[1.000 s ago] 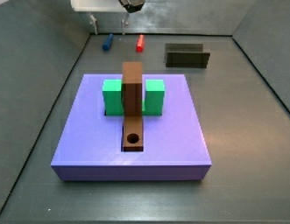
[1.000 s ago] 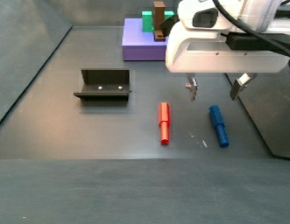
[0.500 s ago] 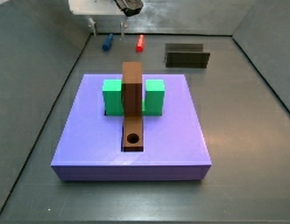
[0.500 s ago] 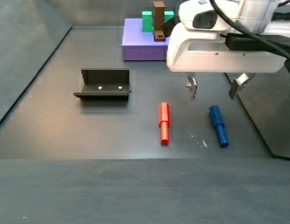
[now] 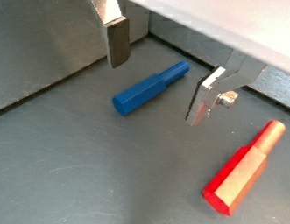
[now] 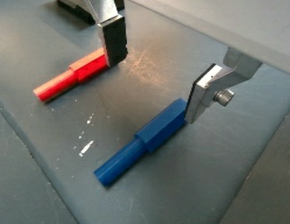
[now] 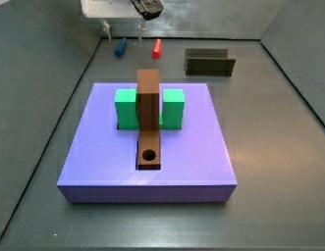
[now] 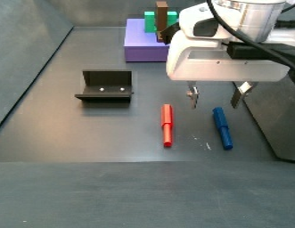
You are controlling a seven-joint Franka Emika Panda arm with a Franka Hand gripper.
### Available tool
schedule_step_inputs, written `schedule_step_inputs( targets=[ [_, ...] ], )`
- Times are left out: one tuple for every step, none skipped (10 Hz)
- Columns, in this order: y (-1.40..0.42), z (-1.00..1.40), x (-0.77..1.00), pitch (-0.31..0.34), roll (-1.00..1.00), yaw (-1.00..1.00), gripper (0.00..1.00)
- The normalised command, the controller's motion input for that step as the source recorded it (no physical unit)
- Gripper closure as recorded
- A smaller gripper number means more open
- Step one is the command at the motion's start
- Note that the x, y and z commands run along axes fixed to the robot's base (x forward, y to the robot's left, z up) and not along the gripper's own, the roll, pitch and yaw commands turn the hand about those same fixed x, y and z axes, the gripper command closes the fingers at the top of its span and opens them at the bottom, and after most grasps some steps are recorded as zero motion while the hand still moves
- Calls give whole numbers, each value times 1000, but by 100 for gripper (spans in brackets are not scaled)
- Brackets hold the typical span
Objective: Pick up the blue object. Move up. Place the blue object on the fixture. Regrasp the blue object. Move to above the board. Insert the blue object.
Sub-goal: Pick up the blue object.
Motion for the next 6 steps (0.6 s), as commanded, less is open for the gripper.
schedule_step_inputs(
  targets=[
    [149, -854, 29, -166, -41, -54, 0],
    [46, -814, 0, -164, -93, -117, 0],
    [-51, -557, -106, -200, -240, -283, 0],
    [-91, -383, -120, -244, -319, -371, 0],
    [-60, -400, -109, -244, -310, -343, 0],
    [0, -400, -80, -237, -316, -297, 0]
  ],
)
